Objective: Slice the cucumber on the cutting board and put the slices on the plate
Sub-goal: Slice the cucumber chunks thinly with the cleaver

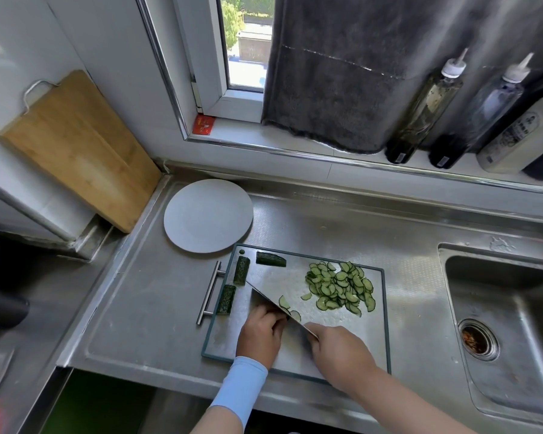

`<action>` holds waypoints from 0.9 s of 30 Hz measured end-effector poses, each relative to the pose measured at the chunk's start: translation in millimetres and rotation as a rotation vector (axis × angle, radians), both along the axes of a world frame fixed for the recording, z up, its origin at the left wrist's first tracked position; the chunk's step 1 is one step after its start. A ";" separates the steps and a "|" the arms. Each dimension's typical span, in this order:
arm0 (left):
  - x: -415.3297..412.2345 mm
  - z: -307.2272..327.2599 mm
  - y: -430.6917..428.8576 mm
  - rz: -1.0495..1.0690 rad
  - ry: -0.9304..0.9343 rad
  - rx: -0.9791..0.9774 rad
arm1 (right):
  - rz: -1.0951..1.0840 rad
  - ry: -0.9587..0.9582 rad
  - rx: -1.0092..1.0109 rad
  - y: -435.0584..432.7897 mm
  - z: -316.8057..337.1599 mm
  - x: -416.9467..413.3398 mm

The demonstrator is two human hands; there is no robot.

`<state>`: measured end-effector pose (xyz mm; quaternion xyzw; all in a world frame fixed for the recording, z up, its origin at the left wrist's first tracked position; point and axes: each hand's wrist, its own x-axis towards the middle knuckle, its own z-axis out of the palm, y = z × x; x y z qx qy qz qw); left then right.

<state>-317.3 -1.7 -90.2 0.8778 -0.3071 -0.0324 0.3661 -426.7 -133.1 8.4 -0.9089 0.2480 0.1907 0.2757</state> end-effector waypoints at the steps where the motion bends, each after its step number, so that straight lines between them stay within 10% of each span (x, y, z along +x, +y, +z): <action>1: 0.3 0.2 0.2 0.002 0.005 0.006 | 0.002 0.000 0.000 0.7 -0.1 -0.6; 27: -2.2 5.2 -1.7 0.037 0.034 -0.024 | -0.016 0.001 0.001 -0.6 -2.1 -14.0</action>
